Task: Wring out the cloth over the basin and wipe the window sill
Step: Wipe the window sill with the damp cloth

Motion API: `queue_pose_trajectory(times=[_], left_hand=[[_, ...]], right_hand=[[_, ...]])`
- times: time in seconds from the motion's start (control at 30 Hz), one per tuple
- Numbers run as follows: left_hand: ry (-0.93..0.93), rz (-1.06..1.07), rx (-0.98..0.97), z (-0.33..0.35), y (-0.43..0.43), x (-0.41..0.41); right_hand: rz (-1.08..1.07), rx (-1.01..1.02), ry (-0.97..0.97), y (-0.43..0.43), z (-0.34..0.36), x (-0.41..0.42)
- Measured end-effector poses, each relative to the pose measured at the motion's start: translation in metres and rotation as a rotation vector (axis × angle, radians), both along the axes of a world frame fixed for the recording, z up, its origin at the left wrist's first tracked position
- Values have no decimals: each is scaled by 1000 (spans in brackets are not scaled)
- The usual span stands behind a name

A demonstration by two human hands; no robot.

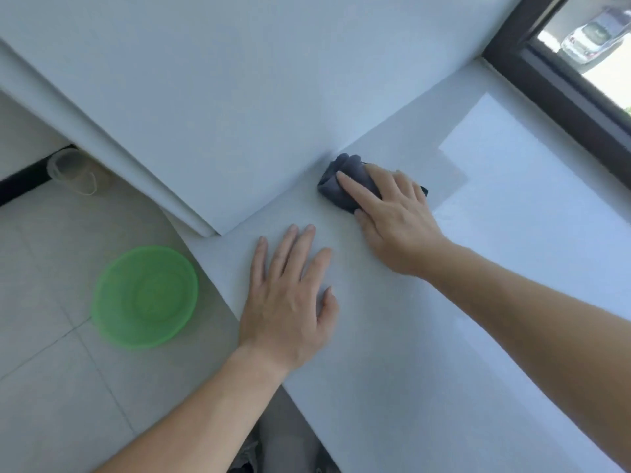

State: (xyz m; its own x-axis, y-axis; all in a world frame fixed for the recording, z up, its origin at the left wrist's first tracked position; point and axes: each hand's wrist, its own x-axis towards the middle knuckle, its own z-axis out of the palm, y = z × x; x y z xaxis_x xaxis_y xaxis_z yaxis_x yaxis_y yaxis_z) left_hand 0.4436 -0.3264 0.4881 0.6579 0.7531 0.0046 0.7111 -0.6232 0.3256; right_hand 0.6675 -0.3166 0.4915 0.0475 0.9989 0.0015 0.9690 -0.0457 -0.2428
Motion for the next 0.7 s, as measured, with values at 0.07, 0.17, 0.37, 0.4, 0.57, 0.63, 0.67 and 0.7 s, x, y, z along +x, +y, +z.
queue_pose_trajectory(times=[0.07,0.17,0.37,0.4,0.57,0.63,0.67,0.7], left_hand=[[-16,3,16,0,0,0],[-23,11,19,-1,1,0],[-69,35,29,-1,0,0],[-77,37,30,-1,0,-1],[-118,50,42,-4,0,-2],[-155,72,58,-5,1,-3],[-177,94,69,-5,1,-4],[-201,122,78,-6,1,-5]], right_hand=[[-41,12,-25,6,1,32],[-500,19,93,21,2,51],[79,51,22,-2,-3,-7],[78,68,-1,1,-3,4],[-459,91,113,7,-2,11],[-284,102,98,-13,-3,-19],[-135,88,97,-25,-3,-26],[-18,55,91,-36,-2,-23]])
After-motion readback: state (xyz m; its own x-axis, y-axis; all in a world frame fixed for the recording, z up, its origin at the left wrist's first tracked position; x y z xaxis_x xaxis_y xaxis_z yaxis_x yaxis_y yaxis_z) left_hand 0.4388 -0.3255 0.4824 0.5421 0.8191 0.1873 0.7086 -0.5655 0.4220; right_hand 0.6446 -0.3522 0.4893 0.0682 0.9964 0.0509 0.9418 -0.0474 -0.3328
